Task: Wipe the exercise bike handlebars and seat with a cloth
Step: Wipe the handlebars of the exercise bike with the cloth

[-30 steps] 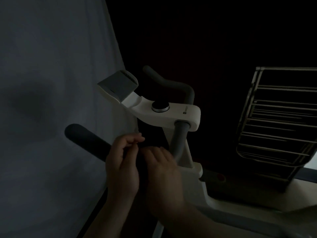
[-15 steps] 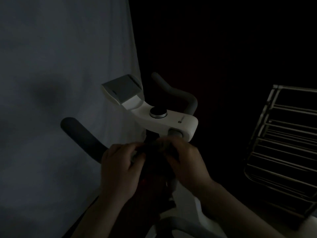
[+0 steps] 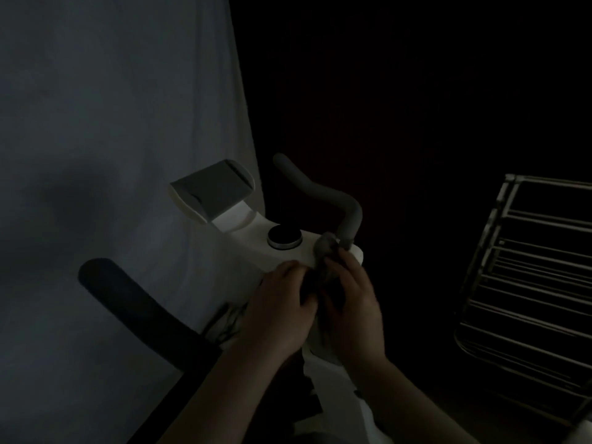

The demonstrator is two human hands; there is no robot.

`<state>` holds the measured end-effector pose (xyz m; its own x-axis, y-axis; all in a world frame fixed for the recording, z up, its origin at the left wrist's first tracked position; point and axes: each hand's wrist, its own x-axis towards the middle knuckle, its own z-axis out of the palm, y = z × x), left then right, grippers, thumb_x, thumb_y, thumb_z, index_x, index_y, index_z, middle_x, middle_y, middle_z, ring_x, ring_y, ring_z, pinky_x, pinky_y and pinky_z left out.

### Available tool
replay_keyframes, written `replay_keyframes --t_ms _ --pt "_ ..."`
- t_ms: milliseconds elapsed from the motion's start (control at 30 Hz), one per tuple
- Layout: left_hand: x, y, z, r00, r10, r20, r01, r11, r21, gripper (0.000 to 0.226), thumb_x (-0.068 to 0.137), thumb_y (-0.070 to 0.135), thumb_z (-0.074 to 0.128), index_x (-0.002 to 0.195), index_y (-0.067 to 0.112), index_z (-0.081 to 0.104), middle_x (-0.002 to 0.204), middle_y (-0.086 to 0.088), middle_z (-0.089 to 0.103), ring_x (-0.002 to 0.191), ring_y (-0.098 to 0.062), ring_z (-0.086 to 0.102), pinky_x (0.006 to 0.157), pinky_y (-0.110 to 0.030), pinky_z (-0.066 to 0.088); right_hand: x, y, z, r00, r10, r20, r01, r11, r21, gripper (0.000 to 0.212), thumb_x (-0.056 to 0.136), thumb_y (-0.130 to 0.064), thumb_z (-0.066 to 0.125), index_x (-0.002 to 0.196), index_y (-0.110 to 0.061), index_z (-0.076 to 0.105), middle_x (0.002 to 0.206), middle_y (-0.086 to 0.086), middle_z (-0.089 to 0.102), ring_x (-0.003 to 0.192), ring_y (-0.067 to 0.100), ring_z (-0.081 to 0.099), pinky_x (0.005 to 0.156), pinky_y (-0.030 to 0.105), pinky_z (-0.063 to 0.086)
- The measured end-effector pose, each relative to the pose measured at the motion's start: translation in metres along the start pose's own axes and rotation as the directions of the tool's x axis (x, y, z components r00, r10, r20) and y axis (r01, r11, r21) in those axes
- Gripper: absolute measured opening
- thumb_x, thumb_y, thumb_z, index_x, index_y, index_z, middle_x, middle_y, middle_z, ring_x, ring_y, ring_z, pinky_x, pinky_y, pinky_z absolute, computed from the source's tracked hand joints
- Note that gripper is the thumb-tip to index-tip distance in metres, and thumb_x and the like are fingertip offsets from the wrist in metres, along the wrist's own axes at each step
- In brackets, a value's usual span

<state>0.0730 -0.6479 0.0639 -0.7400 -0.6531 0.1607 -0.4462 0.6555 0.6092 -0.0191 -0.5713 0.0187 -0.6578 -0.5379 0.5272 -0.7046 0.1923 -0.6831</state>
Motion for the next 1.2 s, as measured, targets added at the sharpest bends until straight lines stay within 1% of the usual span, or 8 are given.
replay_keyframes --t_ms 167,367,533,633,733,933,1033,1200 --pt "0.000 -0.008 -0.001 0.990 0.049 0.130 -0.049 0.999 -0.003 0.045 0.099 0.037 0.040 0.143 0.037 0.028 0.157 0.016 0.009 0.143 -0.004 0.012 0.105 -0.022 0.021 0.042 0.005 -0.006 0.989 -0.057 0.140 0.095 0.954 -0.285 0.046 0.096 -0.034 0.050 0.141 -0.025 0.043 0.151 -0.006 0.034 0.141 0.007 0.019 0.112 0.022 -0.005" --pt "0.001 -0.006 0.002 0.981 0.063 0.182 -0.067 0.998 0.014 0.058 0.098 0.039 0.037 0.149 0.034 0.009 0.158 0.016 -0.008 0.144 -0.008 0.005 0.113 -0.030 0.020 0.042 0.014 -0.013 0.955 -0.047 0.293 0.162 0.909 -0.383 0.056 0.097 -0.049 0.022 0.149 -0.030 0.020 0.156 -0.011 0.020 0.142 0.001 0.005 0.113 0.023 -0.009" --pt "-0.003 -0.011 0.004 0.986 0.071 0.153 -0.072 0.997 0.002 0.054 0.098 0.041 0.037 0.147 0.038 0.013 0.157 0.018 -0.007 0.143 -0.005 0.004 0.115 -0.030 0.018 0.047 0.014 -0.006 0.974 0.124 0.190 -0.087 0.978 -0.190 0.053 0.100 -0.038 0.033 0.150 -0.026 0.020 0.158 -0.008 0.014 0.145 0.009 0.005 0.120 0.037 0.008" --pt "0.000 -0.010 0.003 0.988 0.053 0.146 -0.045 0.998 -0.052 0.052 0.097 0.043 0.038 0.143 0.044 0.014 0.155 0.024 -0.005 0.140 0.003 0.003 0.108 -0.018 0.014 0.055 0.022 -0.002 0.962 0.044 0.271 0.019 0.974 -0.227 0.055 0.100 -0.038 0.030 0.151 -0.024 0.016 0.159 -0.007 0.011 0.145 0.007 0.000 0.118 0.030 -0.003" --pt "-0.001 -0.009 0.006 0.993 0.045 0.105 -0.038 0.997 -0.070 0.046 0.096 0.043 0.040 0.138 0.049 0.022 0.151 0.026 0.007 0.138 0.005 0.009 0.104 -0.013 0.011 0.081 0.029 -0.012 0.935 0.067 0.349 -0.003 0.984 -0.179 0.052 0.101 -0.037 0.033 0.150 -0.025 0.020 0.157 -0.008 0.016 0.144 0.008 0.009 0.120 0.037 0.008" --pt "0.024 0.005 0.019 0.960 -0.099 -0.263 0.065 0.989 -0.136 0.032 0.094 0.029 0.049 0.126 0.031 0.048 0.127 0.015 0.041 0.112 -0.001 0.041 0.093 -0.022 0.041 0.067 0.042 -0.026 0.870 -0.147 0.471 0.279 0.934 -0.223 0.065 0.091 -0.058 0.007 0.150 -0.032 0.005 0.153 -0.020 -0.006 0.139 -0.006 -0.015 0.111 0.019 -0.014" --pt "0.036 0.007 0.028 0.931 -0.166 -0.325 0.147 0.986 -0.082 0.034 0.094 0.024 0.051 0.127 0.026 0.047 0.131 0.010 0.039 0.116 -0.010 0.039 0.096 -0.032 0.042 0.102 0.051 -0.023 0.858 -0.144 0.493 0.270 0.943 -0.196 0.056 0.100 -0.047 0.022 0.151 -0.024 0.016 0.158 -0.009 0.006 0.144 0.003 -0.003 0.114 0.022 -0.007" --pt "0.035 -0.004 0.024 0.900 -0.277 -0.337 0.204 0.950 -0.237 0.037 0.091 0.019 0.059 0.125 0.030 0.047 0.122 0.020 0.041 0.111 0.001 0.044 0.083 -0.005 0.034 0.100 0.057 -0.009 0.866 -0.224 0.448 0.335 0.923 -0.187 0.059 0.097 -0.045 0.023 0.145 -0.012 0.035 0.154 0.003 0.029 0.143 0.010 0.016 0.115 0.025 0.008"
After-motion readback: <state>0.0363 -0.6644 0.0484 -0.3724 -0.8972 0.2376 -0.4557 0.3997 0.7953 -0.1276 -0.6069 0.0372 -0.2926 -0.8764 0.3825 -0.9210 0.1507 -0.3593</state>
